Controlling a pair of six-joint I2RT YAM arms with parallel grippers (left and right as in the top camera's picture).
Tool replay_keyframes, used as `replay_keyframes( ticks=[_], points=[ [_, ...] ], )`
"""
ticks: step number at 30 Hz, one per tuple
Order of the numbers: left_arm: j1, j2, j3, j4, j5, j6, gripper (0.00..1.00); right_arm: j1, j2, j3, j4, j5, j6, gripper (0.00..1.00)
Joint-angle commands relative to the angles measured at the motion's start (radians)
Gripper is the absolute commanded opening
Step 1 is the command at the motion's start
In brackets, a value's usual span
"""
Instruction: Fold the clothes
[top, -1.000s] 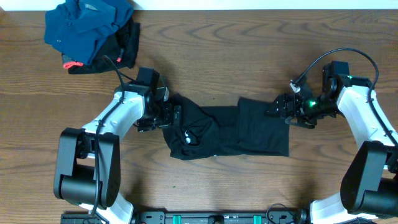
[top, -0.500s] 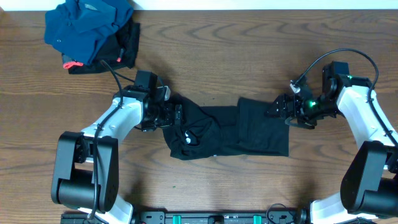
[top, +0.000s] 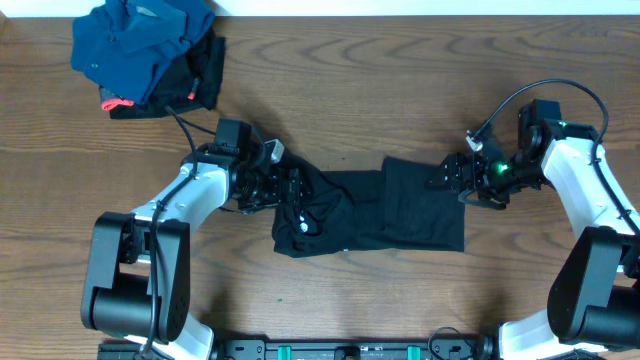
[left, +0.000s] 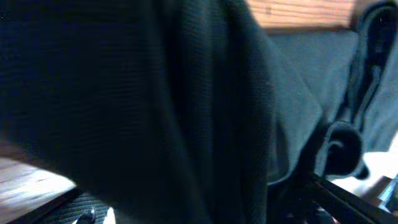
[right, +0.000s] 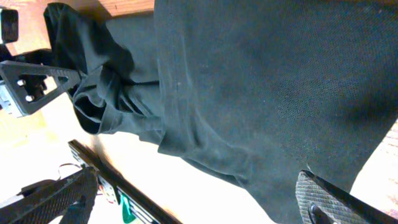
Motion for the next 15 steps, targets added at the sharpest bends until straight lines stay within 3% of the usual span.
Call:
replay_keyframes(
  ticks=[1, 2, 4, 9, 12, 15],
  points=[
    [-0.002, 0.049, -0.079, 0.010, -0.003, 0.010, 0.98, 0.002, -0.019, 0.017, -0.003, -0.001, -0.020, 0.99],
    [-0.001, 0.049, -0.088, 0.024, -0.003, 0.010, 0.98, 0.002, -0.019, 0.017, -0.003, -0.001, -0.020, 0.99],
    [0.005, 0.049, -0.095, 0.037, -0.005, 0.010, 0.88, 0.002, -0.019, 0.017, -0.007, -0.001, -0.020, 0.99],
    [0.047, 0.049, -0.095, 0.034, -0.005, 0.009, 0.59, 0.002, -0.019, 0.017, -0.019, -0.001, -0.020, 0.99],
    [0.087, 0.049, -0.095, 0.032, -0.013, 0.009, 0.36, 0.002, -0.019, 0.017, -0.018, -0.001, -0.020, 0.99],
    [0.121, 0.049, -0.095, 0.018, -0.015, 0.009, 0.25, 0.002, -0.019, 0.017, -0.013, -0.001, -0.021, 0.99]
  ],
)
